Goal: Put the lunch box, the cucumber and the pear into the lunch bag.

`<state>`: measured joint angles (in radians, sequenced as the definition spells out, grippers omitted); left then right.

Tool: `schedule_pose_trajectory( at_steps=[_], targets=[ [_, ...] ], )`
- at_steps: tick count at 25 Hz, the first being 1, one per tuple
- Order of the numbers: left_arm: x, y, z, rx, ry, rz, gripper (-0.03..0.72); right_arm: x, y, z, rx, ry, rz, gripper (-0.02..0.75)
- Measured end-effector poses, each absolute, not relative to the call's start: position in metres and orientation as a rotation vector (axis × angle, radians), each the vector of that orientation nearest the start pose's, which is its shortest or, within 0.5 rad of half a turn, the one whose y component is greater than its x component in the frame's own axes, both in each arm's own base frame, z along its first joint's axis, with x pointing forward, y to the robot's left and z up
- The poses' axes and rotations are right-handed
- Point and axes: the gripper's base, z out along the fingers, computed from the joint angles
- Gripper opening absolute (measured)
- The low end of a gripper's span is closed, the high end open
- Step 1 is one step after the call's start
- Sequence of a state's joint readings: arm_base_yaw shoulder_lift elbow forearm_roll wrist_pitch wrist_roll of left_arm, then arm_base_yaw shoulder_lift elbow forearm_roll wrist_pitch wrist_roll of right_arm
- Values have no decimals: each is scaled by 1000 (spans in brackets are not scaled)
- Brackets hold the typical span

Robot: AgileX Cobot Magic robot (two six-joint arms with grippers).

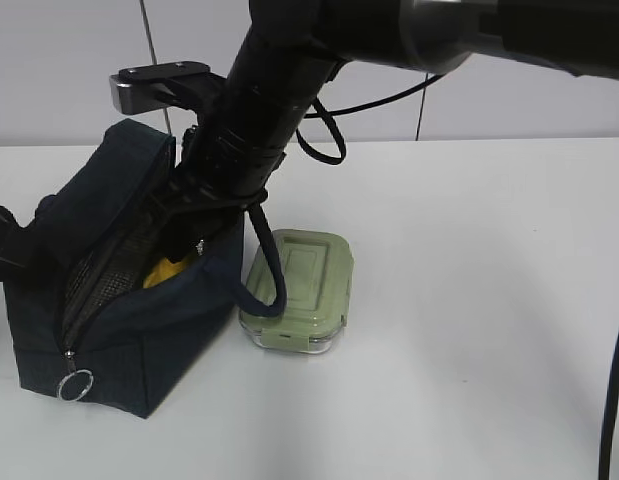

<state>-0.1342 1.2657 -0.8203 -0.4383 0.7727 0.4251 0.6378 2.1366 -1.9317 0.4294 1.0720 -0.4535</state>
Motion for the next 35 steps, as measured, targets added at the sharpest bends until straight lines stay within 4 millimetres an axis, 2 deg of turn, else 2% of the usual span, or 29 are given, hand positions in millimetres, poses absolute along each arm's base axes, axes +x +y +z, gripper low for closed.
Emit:
schedule_pose_trajectory(
  at_steps=[2,7,11,15,17,19,21,25,28,31,33,35],
  targets=[
    [230,-59,260,407,2598,-414,3,358,309,256,-1271,2399,649,462],
    [230,-59,260,418,2595,-413,3,358,314,263,-1249,2342,729,488],
    [230,-59,260,419,2594,-412,3,355,310,285,-1221,2283,726,489],
    [230,-59,260,420,2594,-412,3,351,292,322,-1137,2259,640,489],
    [230,-59,260,422,2594,-411,3,352,279,330,-1070,2307,535,489],
    [230,-59,260,422,2594,-411,3,356,266,329,-1009,2376,458,489],
    [230,-59,260,422,2594,-411,3,363,253,316,-935,2459,426,489],
    [230,-59,260,422,2594,-411,3,374,219,272,-767,2641,390,459],
    [230,-59,260,423,2594,-409,3,377,187,229,-597,2774,434,434],
    [230,-58,260,425,2594,-407,3,370,160,193,-426,2833,617,430],
    [230,-58,260,425,2594,-407,3,363,148,176,-335,2815,793,429],
    [230,-58,260,425,2594,-406,3,360,143,169,-200,2750,963,428]
  ],
)
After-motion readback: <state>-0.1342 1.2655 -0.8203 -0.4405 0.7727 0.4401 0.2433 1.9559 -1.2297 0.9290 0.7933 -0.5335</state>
